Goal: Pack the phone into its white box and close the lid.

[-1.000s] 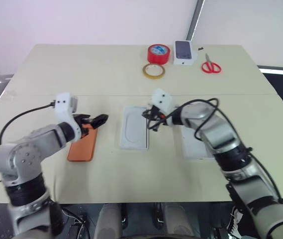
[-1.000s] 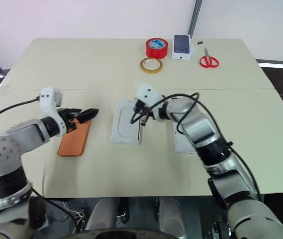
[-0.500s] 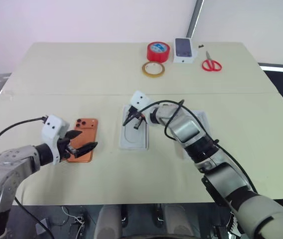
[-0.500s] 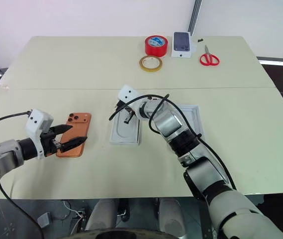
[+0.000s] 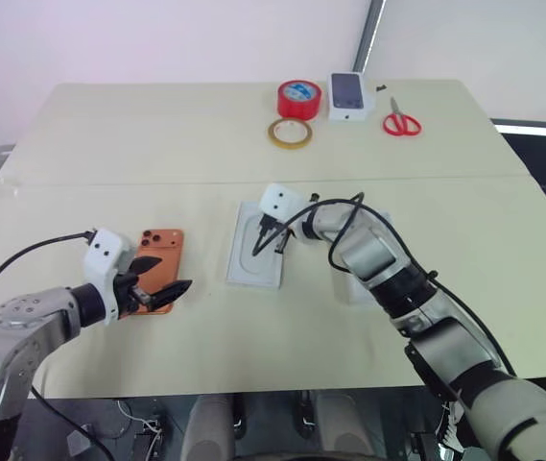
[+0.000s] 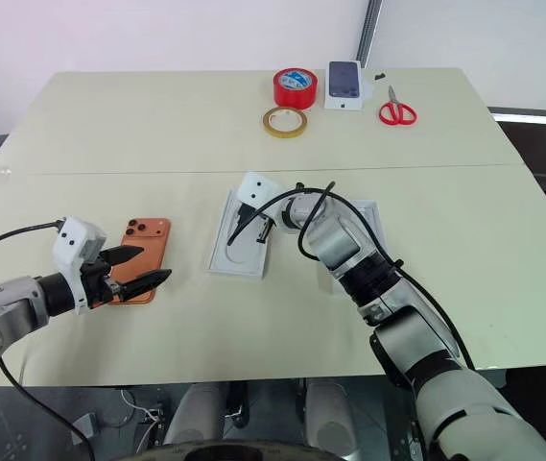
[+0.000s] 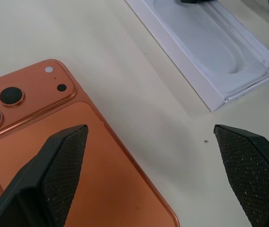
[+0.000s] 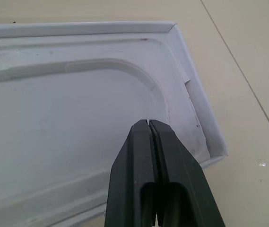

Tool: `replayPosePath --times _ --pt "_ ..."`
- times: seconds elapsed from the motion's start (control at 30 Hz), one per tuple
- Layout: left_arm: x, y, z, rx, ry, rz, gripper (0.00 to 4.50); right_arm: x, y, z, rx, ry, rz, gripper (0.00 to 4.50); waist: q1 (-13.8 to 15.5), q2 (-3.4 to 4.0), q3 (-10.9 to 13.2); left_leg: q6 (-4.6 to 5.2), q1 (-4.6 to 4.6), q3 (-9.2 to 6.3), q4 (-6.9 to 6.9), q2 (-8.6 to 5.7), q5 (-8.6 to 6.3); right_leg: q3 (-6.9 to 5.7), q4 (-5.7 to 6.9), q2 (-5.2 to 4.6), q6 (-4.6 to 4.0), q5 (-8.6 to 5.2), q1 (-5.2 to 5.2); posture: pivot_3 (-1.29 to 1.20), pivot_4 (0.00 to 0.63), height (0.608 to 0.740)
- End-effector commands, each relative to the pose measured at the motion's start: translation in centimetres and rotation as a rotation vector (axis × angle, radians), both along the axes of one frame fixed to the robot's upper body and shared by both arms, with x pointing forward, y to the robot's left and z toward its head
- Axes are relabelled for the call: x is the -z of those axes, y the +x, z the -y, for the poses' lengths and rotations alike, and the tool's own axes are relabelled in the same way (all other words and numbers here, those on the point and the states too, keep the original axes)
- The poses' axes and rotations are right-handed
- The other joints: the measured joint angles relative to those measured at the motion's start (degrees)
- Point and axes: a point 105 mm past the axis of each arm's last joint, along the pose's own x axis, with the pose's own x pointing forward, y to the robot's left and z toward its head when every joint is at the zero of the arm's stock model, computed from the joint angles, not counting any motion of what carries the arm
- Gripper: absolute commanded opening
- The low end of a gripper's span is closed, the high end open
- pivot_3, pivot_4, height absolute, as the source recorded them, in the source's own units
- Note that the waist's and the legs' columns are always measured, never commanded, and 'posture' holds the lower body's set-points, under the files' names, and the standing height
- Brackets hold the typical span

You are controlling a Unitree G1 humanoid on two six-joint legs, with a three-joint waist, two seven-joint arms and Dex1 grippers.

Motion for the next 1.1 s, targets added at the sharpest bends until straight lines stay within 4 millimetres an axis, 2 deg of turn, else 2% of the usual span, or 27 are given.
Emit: replayPosePath --times 0.03,0.2,0.4,0.53,0.77,0.9,1.1 --pt "-1.0 0.7 -0.5 -0.057 -0.027 0.035 4.48 -3.0 -1.0 -2.1 -0.085 0.107 0.062 0.05 -0.10 0.00 0.00 0.00 0.00 -0.01 0.09 0.02 0.00 0.00 0.13 0.02 0.02 0.01 -0.02 0.00 0.150 0.740" --pt "-1.6 2.0 -3.1 -0.258 -0.145 0.011 4.48 -4.4 -3.7 -5.3 -0.216 0.234 0.014 0.05 -0.19 -0.02 -0.01 0.00 0.01 -0.11 0.34 0.12 0.00 -0.04 0.36 0.20 0.17 0.08 0.00 0.00 0.150 0.740" --pt "-0.8 2.3 -6.5 -0.482 -0.213 -0.115 4.49 -2.5 -6.2 -9.1 -0.338 0.161 -0.045 0.01 -0.13 -0.05 -0.03 0.00 0.01 -0.12 0.43 0.10 -0.01 -0.05 0.38 0.22 0.26 0.12 0.06 0.00 0.150 0.740" --pt "0.7 1.7 -7.3 -0.533 -0.196 -0.239 4.49 -0.9 -7.2 -10.7 -0.382 0.074 -0.083 0.01 -0.08 -0.13 -0.08 0.00 0.01 -0.16 0.44 0.10 -0.01 -0.08 0.38 0.21 0.25 0.12 0.11 0.00 0.150 0.740" --pt "2.4 0.5 -6.3 -0.482 -0.189 -0.388 4.49 1.5 -8.4 -12.5 -0.466 -0.062 -0.094 0.01 -0.20 -0.15 -0.09 -0.03 0.04 -0.17 0.41 0.12 -0.02 -0.08 0.40 0.14 0.12 0.05 0.11 0.00 0.150 0.740" --pt "3.0 0.1 -4.7 -0.424 -0.214 -0.443 4.49 2.2 -8.8 -13.3 -0.498 -0.099 -0.081 0.01 -0.19 -0.14 -0.11 -0.05 0.12 -0.17 0.39 0.12 -0.03 -0.08 0.41 0.09 0.10 0.04 0.15 0.00 0.150 0.740" --pt "3.3 -0.4 -1.8 -0.327 -0.270 -0.491 4.49 2.3 -8.9 -14.2 -0.514 -0.095 -0.076 0.01 0.05 -0.13 -0.17 -0.23 0.73 -0.21 0.23 0.08 -0.16 -0.10 0.26 -0.02 0.00 -0.02 0.74 0.00 0.150 0.740"
